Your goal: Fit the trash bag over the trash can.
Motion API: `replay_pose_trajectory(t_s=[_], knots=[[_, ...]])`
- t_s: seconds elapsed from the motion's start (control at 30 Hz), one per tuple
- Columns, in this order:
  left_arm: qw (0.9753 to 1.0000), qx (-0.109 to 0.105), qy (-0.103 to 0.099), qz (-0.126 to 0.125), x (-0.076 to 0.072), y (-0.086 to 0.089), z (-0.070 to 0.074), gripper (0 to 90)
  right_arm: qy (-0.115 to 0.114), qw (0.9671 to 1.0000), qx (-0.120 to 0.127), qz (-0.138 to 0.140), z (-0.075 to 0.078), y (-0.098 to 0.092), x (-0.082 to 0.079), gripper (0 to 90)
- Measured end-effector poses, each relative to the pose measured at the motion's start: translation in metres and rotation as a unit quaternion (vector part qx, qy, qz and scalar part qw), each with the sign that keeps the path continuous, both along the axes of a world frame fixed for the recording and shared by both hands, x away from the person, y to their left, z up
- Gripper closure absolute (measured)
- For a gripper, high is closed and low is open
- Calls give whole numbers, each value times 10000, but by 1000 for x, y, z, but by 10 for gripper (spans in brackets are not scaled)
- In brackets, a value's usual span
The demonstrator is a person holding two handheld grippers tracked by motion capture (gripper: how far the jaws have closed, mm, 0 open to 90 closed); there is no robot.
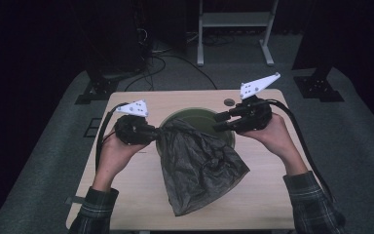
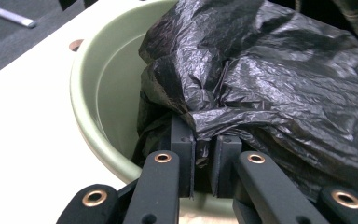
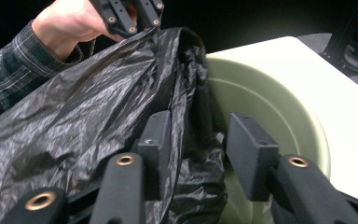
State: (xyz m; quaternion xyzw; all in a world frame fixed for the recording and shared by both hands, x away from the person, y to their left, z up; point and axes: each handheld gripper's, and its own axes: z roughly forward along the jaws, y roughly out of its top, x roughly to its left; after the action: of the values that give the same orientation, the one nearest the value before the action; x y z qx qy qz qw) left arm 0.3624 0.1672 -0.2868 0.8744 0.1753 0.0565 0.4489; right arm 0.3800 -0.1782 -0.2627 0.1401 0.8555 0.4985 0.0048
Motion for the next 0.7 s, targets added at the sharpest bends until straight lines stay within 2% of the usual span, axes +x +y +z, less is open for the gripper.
replay_pose_trajectory(t_s=[0.13, 0.23, 0.3, 0.4, 0.47, 0.53, 0.63, 0.7], knots=[[10000, 7, 51, 20, 5, -6, 1, 824, 96, 9999, 13, 66, -8, -2, -3, 556], [10000, -34, 58, 41, 8, -9, 2, 828, 142, 9997, -114, 133, -15, 5, -3, 557], [10000, -43, 53, 48, 8, -10, 3, 831, 198, 9993, -231, 195, -20, 11, -2, 637], [10000, -42, 44, 58, 7, -7, 3, 834, 112, 9988, -414, 239, -26, 17, -2, 855], [10000, -50, 69, 8, 5, -5, 2, 838, -2, 9990, -424, 136, -26, 16, -1, 897], [9999, -43, 98, -43, 2, -5, 0, 840, -114, 9991, -369, -145, -24, 14, 5, 899], [9999, 22, 104, -128, -5, -7, -3, 840, -225, 9983, -284, -452, -23, 11, 18, 899], [9997, 18, 101, -210, -8, -8, -4, 839, -289, 9969, -316, -661, -23, 11, 31, 899]])
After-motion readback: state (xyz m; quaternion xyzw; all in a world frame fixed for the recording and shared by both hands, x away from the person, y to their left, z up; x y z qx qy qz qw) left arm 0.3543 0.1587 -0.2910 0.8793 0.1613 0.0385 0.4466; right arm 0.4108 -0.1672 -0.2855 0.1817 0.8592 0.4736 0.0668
